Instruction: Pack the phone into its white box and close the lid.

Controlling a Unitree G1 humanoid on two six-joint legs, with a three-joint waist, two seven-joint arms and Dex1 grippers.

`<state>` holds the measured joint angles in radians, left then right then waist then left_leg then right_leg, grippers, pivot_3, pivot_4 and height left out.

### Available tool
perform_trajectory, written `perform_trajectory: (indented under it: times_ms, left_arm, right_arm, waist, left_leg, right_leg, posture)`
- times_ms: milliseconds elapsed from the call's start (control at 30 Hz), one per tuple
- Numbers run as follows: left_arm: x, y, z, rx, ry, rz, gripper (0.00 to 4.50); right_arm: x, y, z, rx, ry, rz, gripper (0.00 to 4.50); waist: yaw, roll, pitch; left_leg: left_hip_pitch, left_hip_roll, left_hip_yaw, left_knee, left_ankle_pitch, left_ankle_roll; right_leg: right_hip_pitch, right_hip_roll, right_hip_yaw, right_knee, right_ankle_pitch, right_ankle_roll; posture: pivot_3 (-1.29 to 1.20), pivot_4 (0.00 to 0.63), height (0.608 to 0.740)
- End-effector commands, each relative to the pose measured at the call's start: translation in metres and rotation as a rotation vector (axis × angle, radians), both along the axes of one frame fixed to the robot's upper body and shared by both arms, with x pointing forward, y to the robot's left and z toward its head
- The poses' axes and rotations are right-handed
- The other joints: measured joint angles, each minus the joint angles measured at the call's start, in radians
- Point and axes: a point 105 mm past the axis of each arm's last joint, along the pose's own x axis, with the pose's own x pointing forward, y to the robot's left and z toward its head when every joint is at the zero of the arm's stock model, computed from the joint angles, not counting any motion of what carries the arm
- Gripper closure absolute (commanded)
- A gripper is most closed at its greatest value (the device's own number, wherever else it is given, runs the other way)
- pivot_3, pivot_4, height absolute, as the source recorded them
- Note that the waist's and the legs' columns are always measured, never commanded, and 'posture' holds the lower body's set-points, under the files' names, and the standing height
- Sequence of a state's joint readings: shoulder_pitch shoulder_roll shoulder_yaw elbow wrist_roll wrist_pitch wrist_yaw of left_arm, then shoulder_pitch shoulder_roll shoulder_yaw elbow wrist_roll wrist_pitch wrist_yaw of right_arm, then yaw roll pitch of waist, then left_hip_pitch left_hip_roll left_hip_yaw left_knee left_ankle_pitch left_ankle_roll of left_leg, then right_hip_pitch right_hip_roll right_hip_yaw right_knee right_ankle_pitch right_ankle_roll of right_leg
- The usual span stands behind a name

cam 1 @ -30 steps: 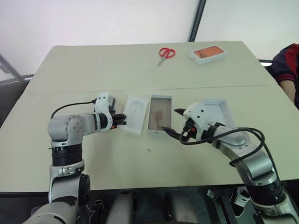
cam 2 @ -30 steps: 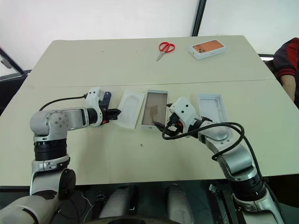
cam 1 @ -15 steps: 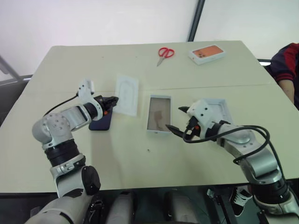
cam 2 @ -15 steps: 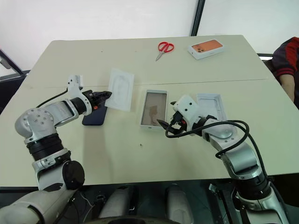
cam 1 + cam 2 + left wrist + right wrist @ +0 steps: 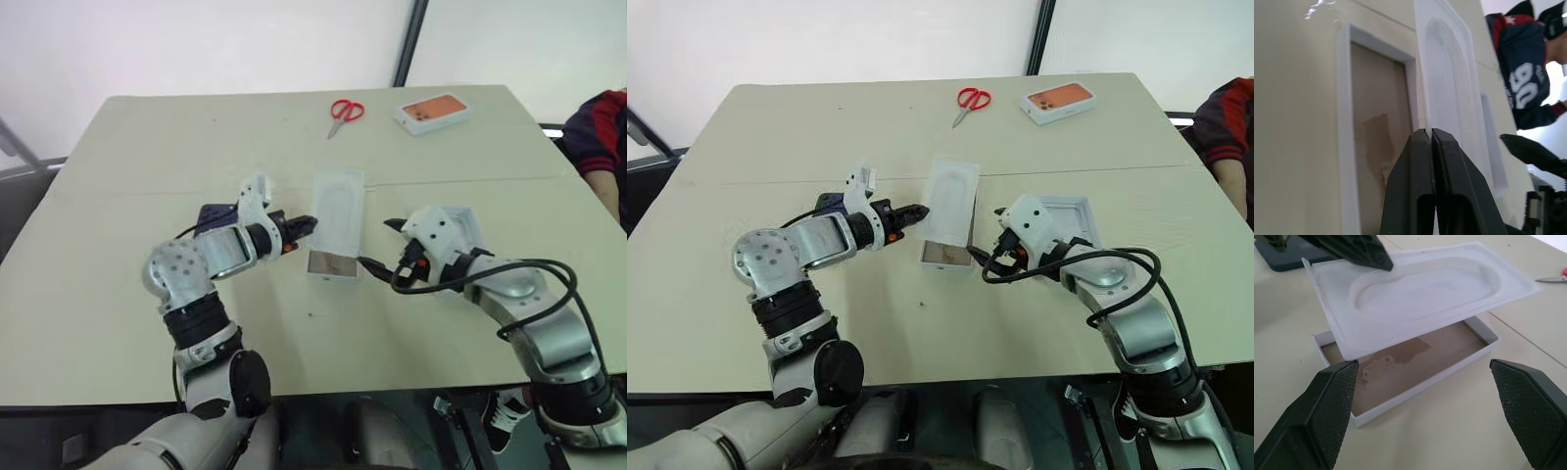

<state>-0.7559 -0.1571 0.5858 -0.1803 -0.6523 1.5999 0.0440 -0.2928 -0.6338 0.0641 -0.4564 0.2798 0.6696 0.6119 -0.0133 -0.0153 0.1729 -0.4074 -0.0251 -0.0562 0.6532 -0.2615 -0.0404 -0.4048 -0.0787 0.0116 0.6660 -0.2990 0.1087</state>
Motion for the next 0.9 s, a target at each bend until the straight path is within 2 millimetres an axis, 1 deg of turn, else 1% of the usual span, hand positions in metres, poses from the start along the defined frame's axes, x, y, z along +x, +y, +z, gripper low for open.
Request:
perform_trajectory:
  times_ms: [33, 200, 467, 600, 700, 733, 833, 900]
  left_arm:
    - [-0.002, -0.004, -0.001, 0.031, -0.005, -0.006, 4.45]
    - [-0.002, -0.002, -0.003, 0.035, 0.002, -0.005, 4.45]
    - [-0.006, -0.013, -0.010, 0.040, 0.021, -0.032, 4.45]
    - [-0.005, -0.016, -0.010, 0.040, 0.015, -0.031, 4.45]
    - [-0.005, -0.017, -0.009, 0.028, 0.010, -0.029, 3.54]
    - [-0.005, -0.018, -0.008, 0.026, 0.007, -0.031, 3.11]
    - [-0.007, -0.018, -0.003, 0.009, -0.013, -0.053, 1.53]
    - [-0.008, -0.015, 0.001, -0.005, -0.030, -0.061, 0.64]
  right_arm:
    - [0.000, 0.000, 0.015, 0.005, -0.065, 0.002, 0.00]
    - [0.000, 0.001, 0.014, 0.006, -0.065, 0.007, 0.00]
    - [0.000, 0.004, 0.013, 0.008, -0.064, 0.015, 0.00]
    - [0.000, 0.004, 0.013, 0.009, -0.063, 0.015, 0.00]
    - [0.000, 0.005, 0.012, 0.009, -0.062, 0.015, 0.00]
    - [0.000, 0.005, 0.012, 0.009, -0.061, 0.015, 0.00]
    - [0.000, 0.008, 0.013, 0.014, -0.064, 0.019, 0.00]
    - [0.001, 0.009, 0.014, 0.016, -0.064, 0.021, 0.00]
  waist:
    - [0.002, 0.000, 0.000]
    - [0.005, 0.000, 0.000]
    - [0.003, 0.000, 0.000]
    - [0.003, 0.000, 0.000]
    - [0.004, 0.000, 0.000]
    - [0.003, 0.000, 0.000]
    - [0.003, 0.000, 0.000]
    - [0.003, 0.000, 0.000]
  left_leg:
    - [0.000, 0.000, 0.000, 0.000, 0.000, 0.000]
    - [0.000, 0.000, 0.000, 0.000, 0.001, -0.002]
    - [0.000, 0.000, 0.000, 0.000, 0.001, -0.002]
    - [0.000, 0.000, 0.000, 0.000, 0.001, -0.002]
    - [0.000, 0.000, 0.000, 0.000, 0.001, -0.002]
    - [0.000, 0.000, 0.000, 0.000, 0.001, -0.002]
    - [0.000, 0.000, 0.000, 0.000, 0.001, -0.002]
    - [0.000, 0.000, 0.000, 0.000, 0.001, -0.002]
  right_leg:
    - [0.000, 0.000, 0.000, 0.000, 0.000, 0.000]
    - [0.000, -0.001, 0.000, 0.000, 0.000, 0.000]
    - [0.000, -0.001, 0.000, 0.000, 0.000, 0.000]
    - [0.000, -0.001, 0.000, 0.000, 0.000, 0.000]
    - [0.000, -0.001, 0.000, 0.000, 0.000, 0.000]
    - [0.000, -0.001, 0.000, 0.000, 0.000, 0.000]
    - [0.000, -0.001, 0.000, 0.000, 0.000, 0.000]
    - [0.000, -0.001, 0.000, 0.000, 0.000, 0.000]
  posture:
    - [0.00, 0.150, 0.740]
    - [0.00, 0.150, 0.740]
    - [0.00, 0.150, 0.740]
    - [0.00, 0.150, 0.740]
    - [0.00, 0.150, 0.740]
    - [0.00, 0.150, 0.740]
    - [0.00, 0.150, 0.740]
    - [0.00, 0.150, 0.740]
